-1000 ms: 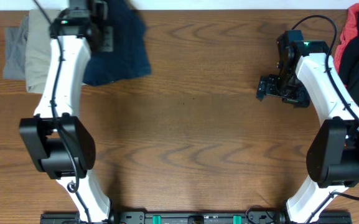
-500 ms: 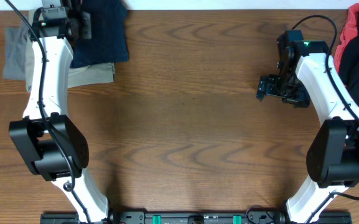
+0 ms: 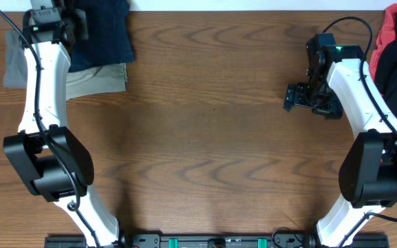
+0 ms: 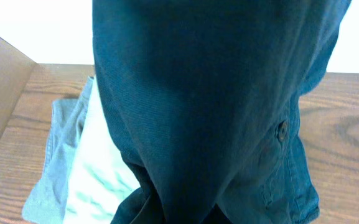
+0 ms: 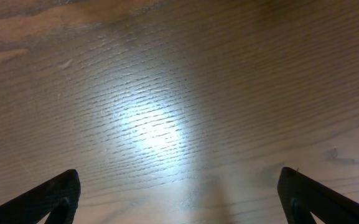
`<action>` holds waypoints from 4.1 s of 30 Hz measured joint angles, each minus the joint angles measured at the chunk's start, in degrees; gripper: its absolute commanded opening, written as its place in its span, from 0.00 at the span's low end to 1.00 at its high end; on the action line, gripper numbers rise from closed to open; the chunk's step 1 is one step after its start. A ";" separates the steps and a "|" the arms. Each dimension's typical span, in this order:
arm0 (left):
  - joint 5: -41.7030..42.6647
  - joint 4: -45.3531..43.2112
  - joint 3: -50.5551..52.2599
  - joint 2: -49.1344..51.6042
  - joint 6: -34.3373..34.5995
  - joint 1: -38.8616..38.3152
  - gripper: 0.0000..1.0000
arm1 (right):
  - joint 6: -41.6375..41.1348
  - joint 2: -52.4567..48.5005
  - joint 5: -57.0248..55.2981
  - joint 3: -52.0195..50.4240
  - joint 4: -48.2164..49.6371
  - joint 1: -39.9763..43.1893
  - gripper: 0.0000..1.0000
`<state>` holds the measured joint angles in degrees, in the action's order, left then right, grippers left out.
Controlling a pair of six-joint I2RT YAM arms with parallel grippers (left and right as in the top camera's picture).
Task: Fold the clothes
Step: 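Carry the folded shorts with the left gripper onto the khaki stack, then release and press the shorts flat on the stack with the left gripper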
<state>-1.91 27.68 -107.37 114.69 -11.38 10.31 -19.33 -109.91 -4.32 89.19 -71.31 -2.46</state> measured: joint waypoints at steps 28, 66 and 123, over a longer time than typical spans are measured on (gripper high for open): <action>0.11 -16.76 0.00 13.18 0.72 8.90 0.52 | 0.00 0.00 0.00 0.00 0.00 0.00 0.99; -1.11 -0.66 0.15 17.92 6.05 15.26 0.09 | 0.00 0.00 0.00 0.00 0.02 0.00 0.99; 12.11 12.44 0.39 14.93 20.11 7.85 0.44 | 0.00 0.00 0.00 0.00 0.00 0.00 0.99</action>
<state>10.20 40.12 -106.98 129.62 8.73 18.15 -19.33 -109.91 -4.32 89.19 -71.31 -2.46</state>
